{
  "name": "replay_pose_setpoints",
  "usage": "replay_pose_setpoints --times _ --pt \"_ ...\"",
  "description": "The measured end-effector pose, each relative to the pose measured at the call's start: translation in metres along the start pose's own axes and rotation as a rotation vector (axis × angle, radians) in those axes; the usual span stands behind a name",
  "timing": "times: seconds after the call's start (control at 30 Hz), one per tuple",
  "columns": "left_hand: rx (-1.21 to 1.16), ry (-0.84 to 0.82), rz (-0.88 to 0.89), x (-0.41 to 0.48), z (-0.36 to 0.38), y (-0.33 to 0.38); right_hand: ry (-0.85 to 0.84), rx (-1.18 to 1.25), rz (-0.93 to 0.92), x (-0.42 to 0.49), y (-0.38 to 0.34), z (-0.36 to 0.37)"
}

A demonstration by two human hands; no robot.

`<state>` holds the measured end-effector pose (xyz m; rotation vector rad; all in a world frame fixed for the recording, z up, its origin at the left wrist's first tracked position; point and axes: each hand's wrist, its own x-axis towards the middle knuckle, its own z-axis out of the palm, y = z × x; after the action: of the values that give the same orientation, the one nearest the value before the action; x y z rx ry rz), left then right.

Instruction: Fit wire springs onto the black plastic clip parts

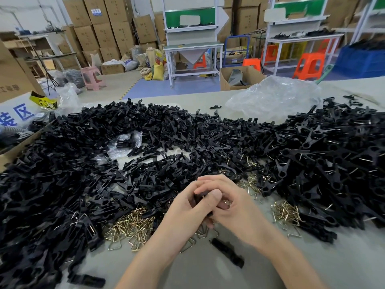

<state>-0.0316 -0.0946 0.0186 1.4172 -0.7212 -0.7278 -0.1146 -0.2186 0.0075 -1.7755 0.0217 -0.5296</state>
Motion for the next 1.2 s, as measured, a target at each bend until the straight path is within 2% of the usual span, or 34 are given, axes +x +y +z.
replay_pose_setpoints --times 0.07,0.13,0.2,0.27,0.33,0.4,0.57,0.67,0.8,1.2 --pt "-0.084 -0.036 0.003 0.0 0.002 0.001 0.096 -0.038 0.009 0.003 0.0 -0.006" --pt "-0.127 -0.017 -0.009 0.0 0.004 0.002 0.328 -0.005 -0.016 0.007 -0.003 -0.02" --pt "-0.114 0.022 -0.002 -0.001 0.005 0.002 0.622 0.208 -0.026 0.009 -0.003 -0.043" --pt "-0.104 0.063 0.036 -0.003 0.004 0.003 0.766 0.488 0.082 0.011 0.0 -0.06" --pt "-0.096 0.117 0.09 -0.004 0.002 0.004 0.736 0.588 0.186 0.013 0.008 -0.062" --pt "0.069 0.222 0.165 -0.004 0.0 0.002 0.649 0.509 0.239 0.014 0.011 -0.054" --pt "0.989 0.604 0.344 0.002 -0.028 -0.005 0.46 0.287 0.268 0.013 0.017 -0.035" --pt "1.243 0.667 0.243 0.01 -0.048 -0.006 0.422 0.204 0.29 0.013 0.019 -0.03" --pt "1.18 0.561 0.057 0.019 -0.063 -0.005 0.397 0.139 0.285 0.012 0.02 -0.028" --pt "1.179 0.579 0.183 0.018 -0.063 -0.009 0.381 0.069 0.273 0.011 0.021 -0.028"
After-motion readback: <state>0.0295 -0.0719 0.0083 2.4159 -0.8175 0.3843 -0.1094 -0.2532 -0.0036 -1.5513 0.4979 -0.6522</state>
